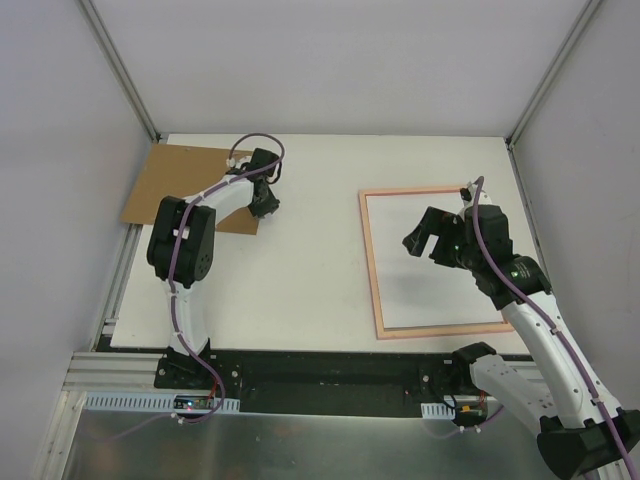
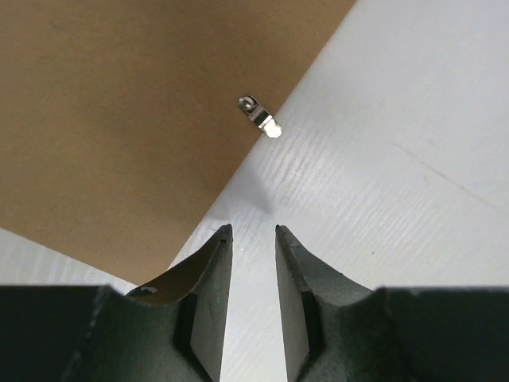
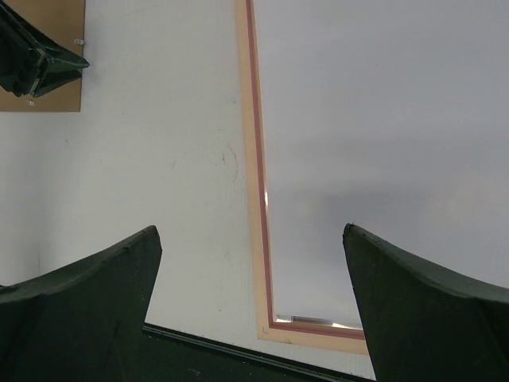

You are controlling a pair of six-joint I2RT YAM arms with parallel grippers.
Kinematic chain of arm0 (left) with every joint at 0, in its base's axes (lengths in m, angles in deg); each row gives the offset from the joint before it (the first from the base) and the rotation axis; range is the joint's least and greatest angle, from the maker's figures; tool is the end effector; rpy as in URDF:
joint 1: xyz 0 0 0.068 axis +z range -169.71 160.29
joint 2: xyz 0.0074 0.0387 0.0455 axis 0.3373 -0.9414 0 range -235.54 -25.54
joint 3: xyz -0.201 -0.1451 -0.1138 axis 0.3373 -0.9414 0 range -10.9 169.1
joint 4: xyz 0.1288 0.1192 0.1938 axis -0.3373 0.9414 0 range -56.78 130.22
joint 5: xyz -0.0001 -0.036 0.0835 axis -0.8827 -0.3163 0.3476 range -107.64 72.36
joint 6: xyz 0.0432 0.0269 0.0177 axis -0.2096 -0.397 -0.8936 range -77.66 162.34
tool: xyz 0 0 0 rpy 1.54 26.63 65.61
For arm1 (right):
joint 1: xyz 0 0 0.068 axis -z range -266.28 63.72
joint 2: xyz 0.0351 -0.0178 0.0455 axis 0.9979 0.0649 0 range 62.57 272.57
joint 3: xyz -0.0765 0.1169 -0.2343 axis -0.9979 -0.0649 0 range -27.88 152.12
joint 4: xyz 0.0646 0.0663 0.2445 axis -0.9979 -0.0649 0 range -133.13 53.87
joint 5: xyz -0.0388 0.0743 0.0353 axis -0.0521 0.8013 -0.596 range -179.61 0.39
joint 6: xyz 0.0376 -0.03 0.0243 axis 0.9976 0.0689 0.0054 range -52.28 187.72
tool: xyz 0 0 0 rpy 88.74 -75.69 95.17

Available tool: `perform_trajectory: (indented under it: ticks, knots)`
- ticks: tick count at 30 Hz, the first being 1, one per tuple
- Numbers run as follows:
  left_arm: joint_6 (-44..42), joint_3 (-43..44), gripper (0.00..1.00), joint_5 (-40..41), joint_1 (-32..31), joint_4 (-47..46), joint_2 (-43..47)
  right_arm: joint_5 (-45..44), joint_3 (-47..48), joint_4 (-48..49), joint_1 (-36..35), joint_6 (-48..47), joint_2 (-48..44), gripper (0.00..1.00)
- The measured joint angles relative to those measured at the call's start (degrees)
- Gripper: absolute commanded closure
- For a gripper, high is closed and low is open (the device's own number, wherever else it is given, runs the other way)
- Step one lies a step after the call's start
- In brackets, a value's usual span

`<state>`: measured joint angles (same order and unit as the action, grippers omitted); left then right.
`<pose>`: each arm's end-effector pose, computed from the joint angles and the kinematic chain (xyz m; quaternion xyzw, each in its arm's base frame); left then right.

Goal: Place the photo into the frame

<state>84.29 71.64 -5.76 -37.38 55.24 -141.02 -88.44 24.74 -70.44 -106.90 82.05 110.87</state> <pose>0.4161 -0.1248 0.1798 -0.2299 0.9207 -0.0632 0.3089 0.1674 0.0638 0.3342 -0.0527 0.8643 0.1586 0.4743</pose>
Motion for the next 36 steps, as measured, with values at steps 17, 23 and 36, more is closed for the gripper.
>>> perform_trajectory:
  ticks: [17, 23, 36]
  knots:
    - [17.6, 14.1, 0.71, 12.4, -0.2, 6.8, -5.8, -0.3, 0.0, -0.3, 0.0, -0.7, 0.2, 0.03]
    - [17.6, 15.8, 0.71, 12.9, 0.2, 8.9, -8.4, -0.2, 0.0, -0.3, 0.0, -1.1, 1.8, 0.03]
    - [17.4, 19.2, 0.73, 12.8, 0.9, 11.5, -12.1, 0.2, 0.0, 0.7, 0.0, -1.3, 4.5, 0.04]
